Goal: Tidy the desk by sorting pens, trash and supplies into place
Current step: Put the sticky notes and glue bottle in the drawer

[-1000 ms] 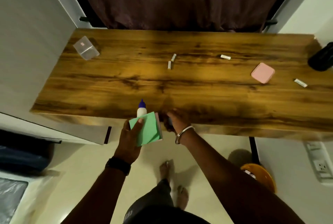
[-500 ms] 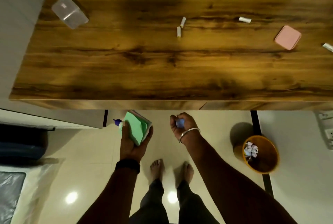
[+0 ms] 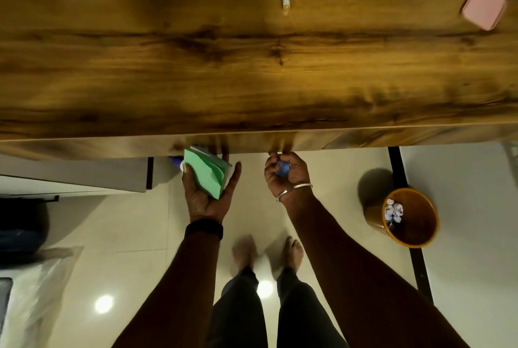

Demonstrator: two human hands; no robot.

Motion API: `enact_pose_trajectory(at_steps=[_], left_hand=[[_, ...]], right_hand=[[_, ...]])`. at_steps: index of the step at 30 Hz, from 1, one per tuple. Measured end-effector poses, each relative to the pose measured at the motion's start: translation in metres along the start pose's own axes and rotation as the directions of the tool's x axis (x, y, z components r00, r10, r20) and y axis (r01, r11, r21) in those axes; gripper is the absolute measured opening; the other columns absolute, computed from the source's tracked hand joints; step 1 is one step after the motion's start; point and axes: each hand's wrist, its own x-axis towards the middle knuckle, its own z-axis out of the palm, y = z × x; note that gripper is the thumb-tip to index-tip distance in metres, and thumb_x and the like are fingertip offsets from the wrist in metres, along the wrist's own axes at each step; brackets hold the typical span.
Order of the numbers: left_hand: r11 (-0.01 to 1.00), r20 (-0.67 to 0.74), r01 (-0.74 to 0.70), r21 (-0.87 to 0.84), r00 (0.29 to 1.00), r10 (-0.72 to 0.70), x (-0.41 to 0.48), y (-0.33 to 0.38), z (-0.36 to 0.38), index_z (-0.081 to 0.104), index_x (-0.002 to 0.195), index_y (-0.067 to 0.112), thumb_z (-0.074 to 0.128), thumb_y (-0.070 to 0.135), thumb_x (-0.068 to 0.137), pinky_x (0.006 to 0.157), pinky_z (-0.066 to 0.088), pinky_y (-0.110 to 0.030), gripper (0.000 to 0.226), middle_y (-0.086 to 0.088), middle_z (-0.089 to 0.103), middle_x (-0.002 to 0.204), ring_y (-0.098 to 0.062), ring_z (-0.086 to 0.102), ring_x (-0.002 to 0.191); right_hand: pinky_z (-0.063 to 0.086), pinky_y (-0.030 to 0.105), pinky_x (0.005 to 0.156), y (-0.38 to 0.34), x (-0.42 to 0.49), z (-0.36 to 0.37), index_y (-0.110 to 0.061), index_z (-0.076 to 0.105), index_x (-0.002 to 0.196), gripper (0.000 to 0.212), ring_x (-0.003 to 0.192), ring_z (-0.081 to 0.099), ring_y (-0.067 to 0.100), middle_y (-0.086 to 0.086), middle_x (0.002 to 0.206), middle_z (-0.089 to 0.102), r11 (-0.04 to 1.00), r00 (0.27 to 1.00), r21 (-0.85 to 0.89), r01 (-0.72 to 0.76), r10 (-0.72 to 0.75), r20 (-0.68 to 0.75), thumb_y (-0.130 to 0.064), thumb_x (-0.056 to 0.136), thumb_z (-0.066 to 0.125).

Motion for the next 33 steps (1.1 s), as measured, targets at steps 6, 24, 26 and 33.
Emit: enact_pose_trajectory(at_steps=[6, 24, 26, 33], left_hand=[[0.999, -0.041, 0.043, 0.016, 0.998, -0.042, -0.018, -0.001, -0.014, 0.046, 0.156, 0.025, 0.050, 0.052, 0.098, 0.121, 0.030, -0.061, 0.064, -0.010, 0.052, 0.157, -0.034, 0.050, 0.145], [0.885, -0.276, 0.334, 0.325, 0.928, -0.249, -0.193, -0.024, -0.051, 0.072, 0.121, 0.017, 0.055, 0.028, 0.101, 0.074, 0.065, -0.047, 0.028, -0.019, 0.074, 0.114, -0.037, 0.069, 0.106], [0.834, -0.236, 0.398, 0.383, 0.914, -0.329, -0.214, -0.024, -0.044, 0.069, 0.127, 0.014, 0.059, 0.025, 0.099, 0.076, 0.064, -0.050, 0.032, -0.022, 0.072, 0.120, -0.039, 0.070, 0.108], [0.605, 0.011, 0.373, 0.703, 0.845, -0.534, -0.271, -0.001, 0.026, 0.078, 0.116, 0.007, 0.103, 0.037, 0.053, 0.082, 0.063, -0.046, 0.074, -0.024, 0.074, 0.114, -0.035, 0.076, 0.097]], right_hand=[[0.047, 0.020, 0.046, 0.007, -0.012, -0.008, -0.007, 0.068, 0.078, 0.024, 0.062, 0.057, 0.018, 0.009, 0.080, 0.062, 0.995, 0.999, -0.094, 0.025, -0.028, -0.039, 0.003, 0.090, 0.051], [0.044, 0.020, 0.042, 0.026, -0.122, -0.094, -0.010, 0.061, 0.093, 0.009, 0.059, 0.054, 0.019, 0.020, 0.106, 0.068, 0.796, 0.950, -0.558, -0.234, 0.066, -0.304, -0.008, 0.095, 0.053], [0.045, 0.022, 0.045, 0.019, -0.151, -0.088, -0.009, 0.068, 0.101, 0.021, 0.060, 0.058, 0.019, 0.016, 0.103, 0.073, 0.522, 0.953, -0.798, -0.300, 0.119, -0.280, -0.005, 0.096, 0.048], [0.050, 0.022, 0.060, 0.002, -0.242, -0.044, -0.014, 0.069, 0.122, 0.040, 0.082, 0.062, 0.019, 0.009, 0.100, 0.070, 0.189, 0.950, -0.980, 0.068, 0.286, 0.121, -0.038, 0.090, 0.071]])
